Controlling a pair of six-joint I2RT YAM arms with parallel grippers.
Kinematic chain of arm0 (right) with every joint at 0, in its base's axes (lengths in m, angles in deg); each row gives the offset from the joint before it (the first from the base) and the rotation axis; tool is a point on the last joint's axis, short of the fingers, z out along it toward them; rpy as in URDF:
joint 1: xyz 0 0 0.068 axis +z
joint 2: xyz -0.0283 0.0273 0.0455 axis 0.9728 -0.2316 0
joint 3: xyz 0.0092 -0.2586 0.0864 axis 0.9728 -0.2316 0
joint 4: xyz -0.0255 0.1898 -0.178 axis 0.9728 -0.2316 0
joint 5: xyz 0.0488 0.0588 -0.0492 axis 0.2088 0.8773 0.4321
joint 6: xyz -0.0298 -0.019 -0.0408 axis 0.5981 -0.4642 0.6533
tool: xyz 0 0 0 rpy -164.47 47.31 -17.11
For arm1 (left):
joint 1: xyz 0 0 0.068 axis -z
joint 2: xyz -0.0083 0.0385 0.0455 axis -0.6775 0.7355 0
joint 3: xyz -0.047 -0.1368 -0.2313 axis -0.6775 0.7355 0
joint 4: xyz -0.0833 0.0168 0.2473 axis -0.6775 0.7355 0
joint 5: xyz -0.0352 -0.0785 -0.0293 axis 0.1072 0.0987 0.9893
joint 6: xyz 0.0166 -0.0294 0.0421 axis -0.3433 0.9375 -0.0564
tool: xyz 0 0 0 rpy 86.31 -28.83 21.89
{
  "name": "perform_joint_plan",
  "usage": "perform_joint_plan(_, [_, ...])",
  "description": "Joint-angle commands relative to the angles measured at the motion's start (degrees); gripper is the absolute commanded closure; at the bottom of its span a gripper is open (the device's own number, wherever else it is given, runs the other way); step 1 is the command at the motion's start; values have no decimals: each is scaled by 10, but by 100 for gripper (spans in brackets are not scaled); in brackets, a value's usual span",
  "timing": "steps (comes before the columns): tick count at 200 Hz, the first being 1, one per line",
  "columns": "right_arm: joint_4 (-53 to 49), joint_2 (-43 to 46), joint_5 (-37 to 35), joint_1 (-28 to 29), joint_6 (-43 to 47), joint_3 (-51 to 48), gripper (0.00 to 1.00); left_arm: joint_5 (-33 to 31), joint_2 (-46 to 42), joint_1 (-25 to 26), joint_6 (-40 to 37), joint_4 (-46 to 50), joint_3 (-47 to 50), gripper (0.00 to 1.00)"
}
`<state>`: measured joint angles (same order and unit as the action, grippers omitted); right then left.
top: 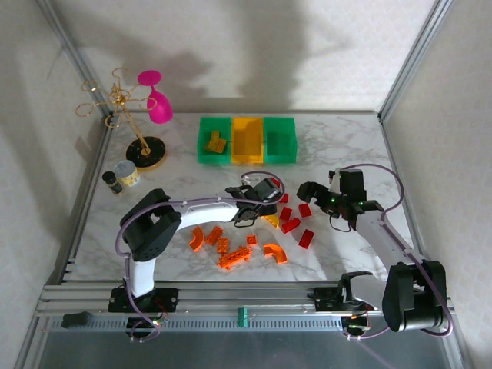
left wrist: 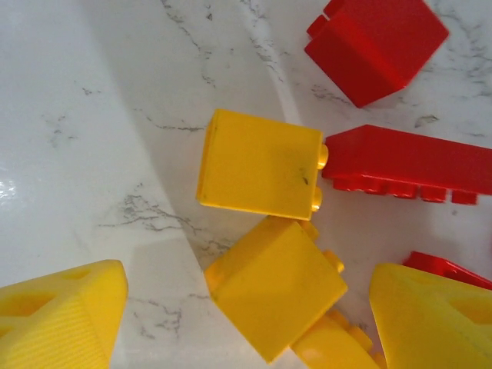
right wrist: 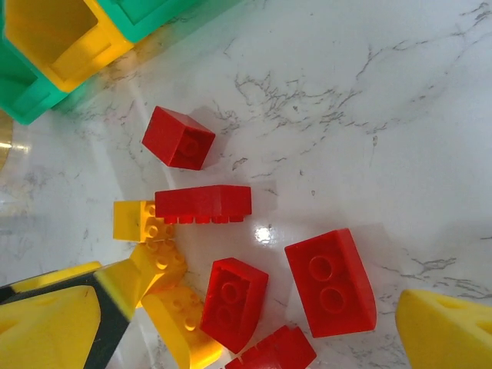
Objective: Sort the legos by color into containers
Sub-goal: Pick up the lego from the center of the table.
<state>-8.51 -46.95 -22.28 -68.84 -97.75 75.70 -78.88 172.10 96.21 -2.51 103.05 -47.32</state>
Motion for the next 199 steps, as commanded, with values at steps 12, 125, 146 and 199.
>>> perform_joint_plan(12, [10,-6,14,-9,14,-13,1,-27,35,4,20,2,-41,18])
perform_joint_plan(125, [25,-9,27,-15,8,-24,1,-47,61,7,10,15,-34,24])
perform_joint_plan(146, [26,-10,28,-14,6,-24,1,-49,72,9,14,16,-38,27])
perform_joint_plan(199, [28,-9,29,-14,7,-25,1,-51,65,8,15,4,-25,39])
